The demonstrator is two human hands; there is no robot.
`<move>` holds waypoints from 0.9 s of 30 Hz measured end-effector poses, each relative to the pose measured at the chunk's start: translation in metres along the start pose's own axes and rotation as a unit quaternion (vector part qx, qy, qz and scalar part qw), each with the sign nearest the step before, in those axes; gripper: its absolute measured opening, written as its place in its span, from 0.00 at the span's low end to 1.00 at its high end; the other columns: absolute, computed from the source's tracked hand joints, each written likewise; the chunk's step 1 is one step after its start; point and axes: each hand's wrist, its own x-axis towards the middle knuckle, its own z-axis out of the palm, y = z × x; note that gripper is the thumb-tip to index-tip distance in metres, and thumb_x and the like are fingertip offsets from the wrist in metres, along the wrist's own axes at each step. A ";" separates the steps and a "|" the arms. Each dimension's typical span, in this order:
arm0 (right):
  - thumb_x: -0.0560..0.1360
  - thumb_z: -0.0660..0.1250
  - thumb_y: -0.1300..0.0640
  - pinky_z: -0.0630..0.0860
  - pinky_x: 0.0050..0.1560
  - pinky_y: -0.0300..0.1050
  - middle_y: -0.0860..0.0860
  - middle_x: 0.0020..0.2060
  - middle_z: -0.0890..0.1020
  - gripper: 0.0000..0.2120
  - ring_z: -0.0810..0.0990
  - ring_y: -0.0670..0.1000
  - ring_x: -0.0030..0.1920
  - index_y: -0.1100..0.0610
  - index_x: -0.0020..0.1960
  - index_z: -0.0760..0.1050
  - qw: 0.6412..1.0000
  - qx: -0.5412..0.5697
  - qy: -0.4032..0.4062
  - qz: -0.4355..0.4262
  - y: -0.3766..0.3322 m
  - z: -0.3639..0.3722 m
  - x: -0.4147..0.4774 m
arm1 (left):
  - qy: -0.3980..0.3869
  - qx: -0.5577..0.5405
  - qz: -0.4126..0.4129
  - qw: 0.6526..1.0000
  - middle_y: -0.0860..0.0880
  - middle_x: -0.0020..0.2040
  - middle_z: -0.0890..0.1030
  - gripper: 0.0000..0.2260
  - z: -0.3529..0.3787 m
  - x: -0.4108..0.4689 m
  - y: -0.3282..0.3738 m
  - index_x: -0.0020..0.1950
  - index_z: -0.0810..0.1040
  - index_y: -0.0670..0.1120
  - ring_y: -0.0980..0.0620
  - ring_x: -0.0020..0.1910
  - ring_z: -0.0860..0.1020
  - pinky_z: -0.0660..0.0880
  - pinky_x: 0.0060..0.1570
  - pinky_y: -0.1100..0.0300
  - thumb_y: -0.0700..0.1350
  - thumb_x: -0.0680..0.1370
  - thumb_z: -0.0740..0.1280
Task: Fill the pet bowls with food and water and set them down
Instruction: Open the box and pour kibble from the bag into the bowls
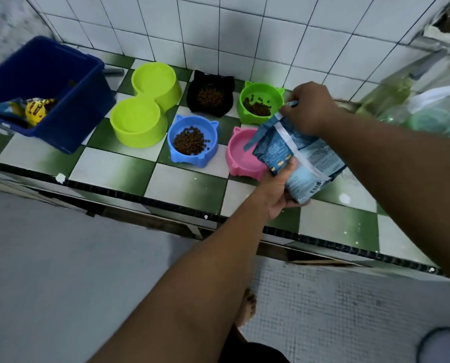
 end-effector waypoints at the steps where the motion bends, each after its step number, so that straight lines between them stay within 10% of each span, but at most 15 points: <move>1: 0.76 0.67 0.55 0.65 0.43 0.44 0.57 0.40 0.74 0.10 0.73 0.54 0.44 0.58 0.39 0.74 1.000 -0.005 -0.005 0.000 -0.001 0.001 0.002 | 0.000 0.000 -0.002 1.000 0.39 0.65 0.80 0.23 0.001 0.002 0.000 0.71 0.72 0.46 0.36 0.61 0.81 0.76 0.59 0.30 0.57 0.81 0.67; 27: 0.76 0.66 0.54 0.76 0.51 0.50 0.65 0.49 0.82 0.18 0.80 0.62 0.53 0.69 0.51 0.81 0.995 -0.087 -0.026 -0.035 -0.003 0.006 0.025 | -0.021 -0.042 -0.020 0.999 0.36 0.66 0.79 0.38 0.015 0.023 -0.003 0.74 0.72 0.43 0.38 0.60 0.80 0.76 0.61 0.32 0.72 0.78 0.57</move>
